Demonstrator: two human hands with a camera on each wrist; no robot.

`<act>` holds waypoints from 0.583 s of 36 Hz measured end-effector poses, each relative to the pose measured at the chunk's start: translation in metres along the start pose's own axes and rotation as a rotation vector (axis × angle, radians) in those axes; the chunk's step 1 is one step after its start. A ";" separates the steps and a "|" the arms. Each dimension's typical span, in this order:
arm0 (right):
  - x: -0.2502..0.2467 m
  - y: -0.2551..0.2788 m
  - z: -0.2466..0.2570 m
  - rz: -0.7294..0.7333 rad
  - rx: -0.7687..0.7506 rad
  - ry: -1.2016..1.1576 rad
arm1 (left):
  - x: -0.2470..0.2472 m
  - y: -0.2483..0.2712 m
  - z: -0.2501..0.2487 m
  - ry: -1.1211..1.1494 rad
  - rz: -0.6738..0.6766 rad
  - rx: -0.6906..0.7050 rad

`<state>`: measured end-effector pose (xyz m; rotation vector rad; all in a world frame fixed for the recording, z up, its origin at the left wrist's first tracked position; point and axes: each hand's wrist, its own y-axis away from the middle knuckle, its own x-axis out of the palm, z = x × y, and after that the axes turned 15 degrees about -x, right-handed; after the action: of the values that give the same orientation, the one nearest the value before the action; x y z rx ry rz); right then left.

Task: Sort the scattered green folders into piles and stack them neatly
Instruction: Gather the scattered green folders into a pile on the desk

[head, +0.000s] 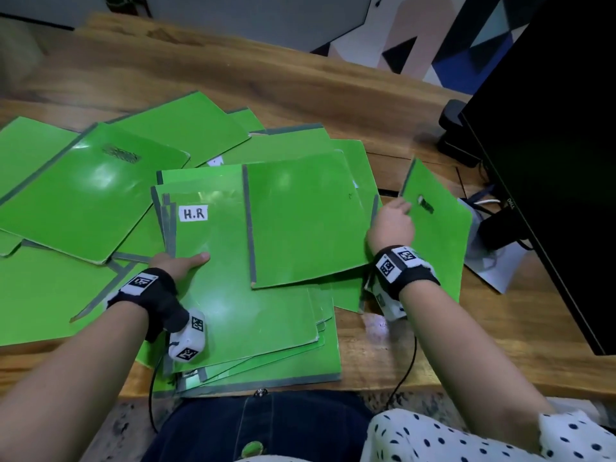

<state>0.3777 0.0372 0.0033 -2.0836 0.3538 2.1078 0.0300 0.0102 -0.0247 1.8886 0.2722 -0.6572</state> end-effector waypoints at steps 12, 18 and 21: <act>0.040 0.034 0.049 0.242 -0.497 -0.121 | 0.001 0.005 0.001 0.006 -0.006 0.012; 0.036 0.032 0.080 0.186 -0.386 -0.250 | 0.002 0.004 0.001 0.014 -0.002 0.006; 0.037 0.030 0.084 0.237 -0.213 -0.254 | 0.002 0.003 0.001 0.024 0.002 0.000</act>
<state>0.2882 0.0299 -0.0320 -1.9241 0.3718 2.6197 0.0326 0.0078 -0.0238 1.8978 0.2858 -0.6330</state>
